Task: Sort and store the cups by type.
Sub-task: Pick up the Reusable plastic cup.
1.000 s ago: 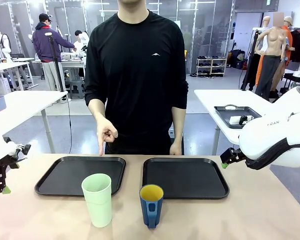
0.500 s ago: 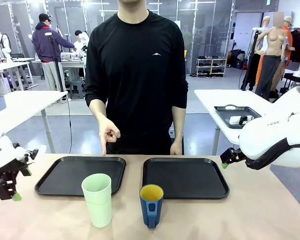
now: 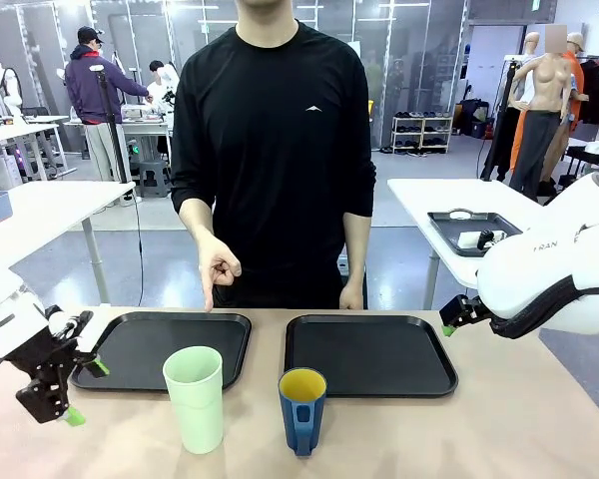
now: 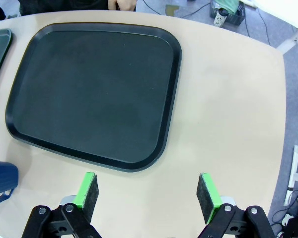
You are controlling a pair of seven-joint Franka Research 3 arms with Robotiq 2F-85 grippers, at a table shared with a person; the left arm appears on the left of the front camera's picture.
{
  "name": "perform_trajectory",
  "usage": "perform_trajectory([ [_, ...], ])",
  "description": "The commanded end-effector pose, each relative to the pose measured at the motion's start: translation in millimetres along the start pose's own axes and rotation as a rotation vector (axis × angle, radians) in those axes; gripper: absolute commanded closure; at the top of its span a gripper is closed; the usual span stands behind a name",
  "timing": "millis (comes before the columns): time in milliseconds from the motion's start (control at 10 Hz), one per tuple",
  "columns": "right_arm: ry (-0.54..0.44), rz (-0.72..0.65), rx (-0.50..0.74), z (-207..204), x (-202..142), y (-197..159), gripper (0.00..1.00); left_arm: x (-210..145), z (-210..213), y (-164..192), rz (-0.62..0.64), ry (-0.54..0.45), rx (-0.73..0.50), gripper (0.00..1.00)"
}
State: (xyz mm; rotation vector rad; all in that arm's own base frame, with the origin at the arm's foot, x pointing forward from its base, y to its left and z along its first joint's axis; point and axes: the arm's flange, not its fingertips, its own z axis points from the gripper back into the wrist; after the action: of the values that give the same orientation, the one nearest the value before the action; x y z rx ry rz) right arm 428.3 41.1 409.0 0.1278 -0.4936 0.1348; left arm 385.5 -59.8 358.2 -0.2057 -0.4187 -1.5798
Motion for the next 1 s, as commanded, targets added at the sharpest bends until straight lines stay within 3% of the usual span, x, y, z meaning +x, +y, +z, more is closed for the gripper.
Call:
perform_trajectory([
  [0, 0.002, -0.002, 0.005, -1, -1, 0, 0.00, -16, -26, -10, 0.007, -0.199, 0.015, 0.00],
  [500, 0.002, -0.002, 0.005, -1, -1, 0, 0.00, -17, -49, 6, 0.026, -0.575, 0.062, 0.00],
  [700, 0.002, -0.002, 0.005, -1, -1, 0, 0.00, -22, -54, 12, 0.033, -0.604, 0.035, 0.00],
  [800, 0.002, -0.002, 0.005, -1, -1, 0, 0.00, -28, -52, 14, 0.099, -0.516, 0.055, 0.00],
  [900, 0.002, -0.002, 0.005, -1, -1, 0, 0.00, -14, -43, -2, 0.044, -0.594, 0.056, 0.00],
])
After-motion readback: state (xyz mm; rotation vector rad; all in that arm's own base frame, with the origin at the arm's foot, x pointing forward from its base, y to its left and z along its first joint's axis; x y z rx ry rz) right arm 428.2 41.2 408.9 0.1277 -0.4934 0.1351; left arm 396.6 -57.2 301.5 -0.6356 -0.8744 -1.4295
